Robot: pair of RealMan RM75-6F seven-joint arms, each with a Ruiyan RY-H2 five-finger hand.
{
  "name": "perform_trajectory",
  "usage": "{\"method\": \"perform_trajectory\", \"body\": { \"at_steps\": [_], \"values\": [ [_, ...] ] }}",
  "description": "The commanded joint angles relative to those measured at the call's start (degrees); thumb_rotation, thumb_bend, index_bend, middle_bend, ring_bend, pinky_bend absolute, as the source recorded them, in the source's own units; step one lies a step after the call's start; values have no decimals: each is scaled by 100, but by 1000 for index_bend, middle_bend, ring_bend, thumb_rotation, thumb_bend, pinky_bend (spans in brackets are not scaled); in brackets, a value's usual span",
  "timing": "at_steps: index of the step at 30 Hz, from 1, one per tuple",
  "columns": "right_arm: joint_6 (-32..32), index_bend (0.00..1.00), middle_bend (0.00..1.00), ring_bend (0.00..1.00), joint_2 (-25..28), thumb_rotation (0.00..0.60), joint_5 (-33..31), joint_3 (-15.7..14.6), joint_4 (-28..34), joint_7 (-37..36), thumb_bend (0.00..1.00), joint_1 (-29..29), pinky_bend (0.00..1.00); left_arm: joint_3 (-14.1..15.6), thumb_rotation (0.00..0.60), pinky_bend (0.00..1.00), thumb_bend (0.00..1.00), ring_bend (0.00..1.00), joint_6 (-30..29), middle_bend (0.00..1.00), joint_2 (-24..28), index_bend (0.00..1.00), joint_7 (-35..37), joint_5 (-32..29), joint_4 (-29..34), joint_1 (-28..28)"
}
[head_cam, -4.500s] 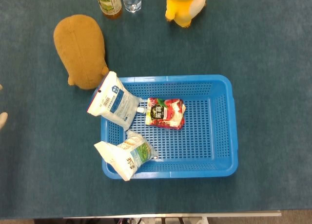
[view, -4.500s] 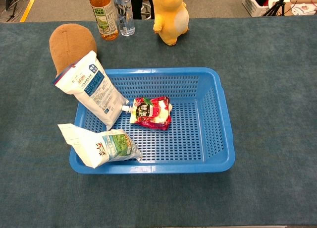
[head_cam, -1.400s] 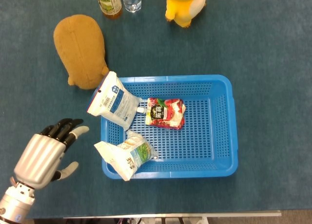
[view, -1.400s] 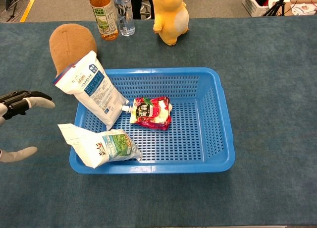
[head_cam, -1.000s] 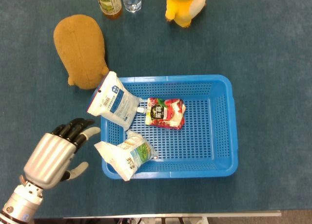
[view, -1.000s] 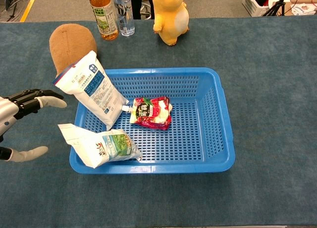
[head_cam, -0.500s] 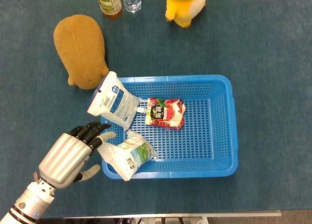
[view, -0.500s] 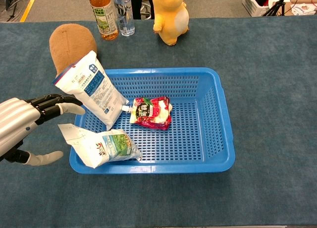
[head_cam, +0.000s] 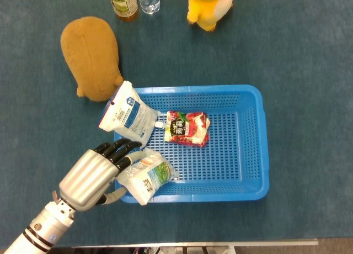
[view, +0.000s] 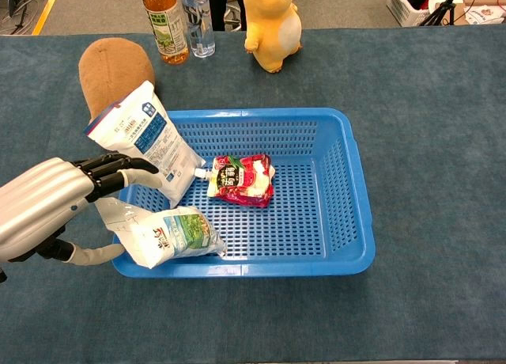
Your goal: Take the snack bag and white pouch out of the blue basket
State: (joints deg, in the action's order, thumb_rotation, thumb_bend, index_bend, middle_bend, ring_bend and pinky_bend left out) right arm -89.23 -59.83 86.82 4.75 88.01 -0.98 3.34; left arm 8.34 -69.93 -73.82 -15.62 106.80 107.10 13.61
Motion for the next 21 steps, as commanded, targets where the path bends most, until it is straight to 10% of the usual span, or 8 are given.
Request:
{"method": "perform_trajectory", "body": {
  "at_steps": [1, 21],
  "values": [
    [2, 252, 320, 276, -8, 600, 4, 0, -12, -11, 82, -3, 459, -8, 600, 340, 196, 164, 18, 170, -34, 207, 38, -1, -27, 42],
    [19, 252, 320, 276, -50, 600, -7, 9, -64, -47, 82, -24, 459, -8, 600, 339, 142, 164, 36, 170, -389, 210, 518, 125, -373, 359]
  ]
}}
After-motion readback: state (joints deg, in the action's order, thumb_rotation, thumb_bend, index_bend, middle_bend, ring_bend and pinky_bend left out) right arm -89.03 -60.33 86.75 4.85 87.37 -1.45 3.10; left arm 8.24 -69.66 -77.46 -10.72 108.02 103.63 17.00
